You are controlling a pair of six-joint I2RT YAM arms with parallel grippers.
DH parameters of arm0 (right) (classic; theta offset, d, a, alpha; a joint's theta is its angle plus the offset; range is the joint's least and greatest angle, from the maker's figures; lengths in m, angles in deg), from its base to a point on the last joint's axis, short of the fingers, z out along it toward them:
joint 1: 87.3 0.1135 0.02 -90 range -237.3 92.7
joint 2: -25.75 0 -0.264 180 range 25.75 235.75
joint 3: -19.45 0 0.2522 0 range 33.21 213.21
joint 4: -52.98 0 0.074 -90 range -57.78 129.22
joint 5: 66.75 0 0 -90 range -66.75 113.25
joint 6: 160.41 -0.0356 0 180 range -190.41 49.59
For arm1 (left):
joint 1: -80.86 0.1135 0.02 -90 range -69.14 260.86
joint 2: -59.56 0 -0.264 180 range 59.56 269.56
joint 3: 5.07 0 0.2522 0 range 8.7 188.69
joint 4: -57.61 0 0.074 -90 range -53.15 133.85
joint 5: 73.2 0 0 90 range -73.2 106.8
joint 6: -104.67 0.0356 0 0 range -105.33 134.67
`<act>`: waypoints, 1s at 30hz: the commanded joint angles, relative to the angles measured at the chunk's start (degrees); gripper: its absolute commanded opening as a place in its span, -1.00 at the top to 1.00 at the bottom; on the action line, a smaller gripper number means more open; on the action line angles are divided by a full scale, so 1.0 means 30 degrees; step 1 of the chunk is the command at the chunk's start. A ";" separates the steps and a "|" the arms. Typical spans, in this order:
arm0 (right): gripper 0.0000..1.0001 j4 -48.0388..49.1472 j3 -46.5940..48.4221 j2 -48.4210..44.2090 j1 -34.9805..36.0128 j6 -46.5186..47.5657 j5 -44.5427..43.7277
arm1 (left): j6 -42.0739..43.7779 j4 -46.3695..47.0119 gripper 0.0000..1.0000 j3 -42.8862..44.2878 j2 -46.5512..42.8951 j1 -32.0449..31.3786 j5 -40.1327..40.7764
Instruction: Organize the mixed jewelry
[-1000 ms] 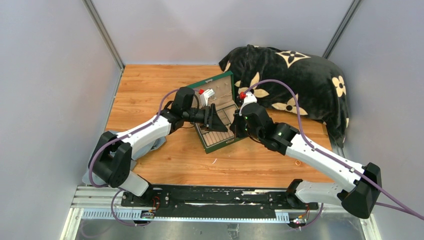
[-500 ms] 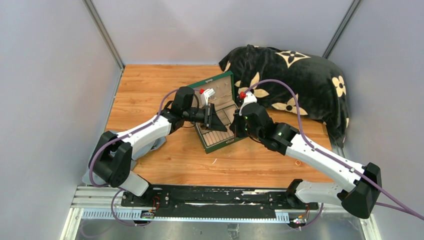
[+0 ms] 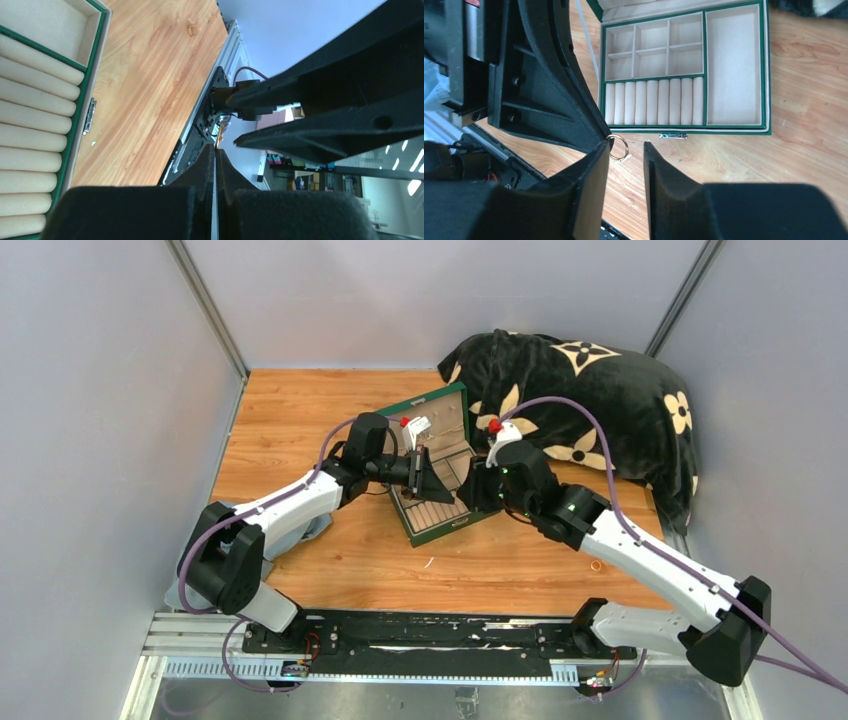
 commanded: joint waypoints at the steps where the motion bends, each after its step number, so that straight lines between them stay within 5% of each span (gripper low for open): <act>1: 0.16 0.0490 0.0640 -0.1364 -0.2015 -0.0054 0.3607 | -0.0021 0.0720 1.00 0.0655 -0.0369 0.0200 -0.1393; 10: -0.42 0.5350 -0.1042 -0.2952 -0.7265 -0.3787 1.3816 | -0.0063 0.1129 1.00 0.2304 -0.1281 0.0574 -0.4125; 15: -0.50 0.7367 -0.1180 -0.2778 -0.7845 -0.4795 1.7172 | -0.0486 0.1256 1.00 0.3618 -0.1883 0.0577 -0.4509; 30: -0.25 1.4292 -0.4159 -0.2998 -0.7818 -0.9531 1.6859 | -0.3058 0.3510 1.00 0.3751 -0.1819 0.0694 -0.3556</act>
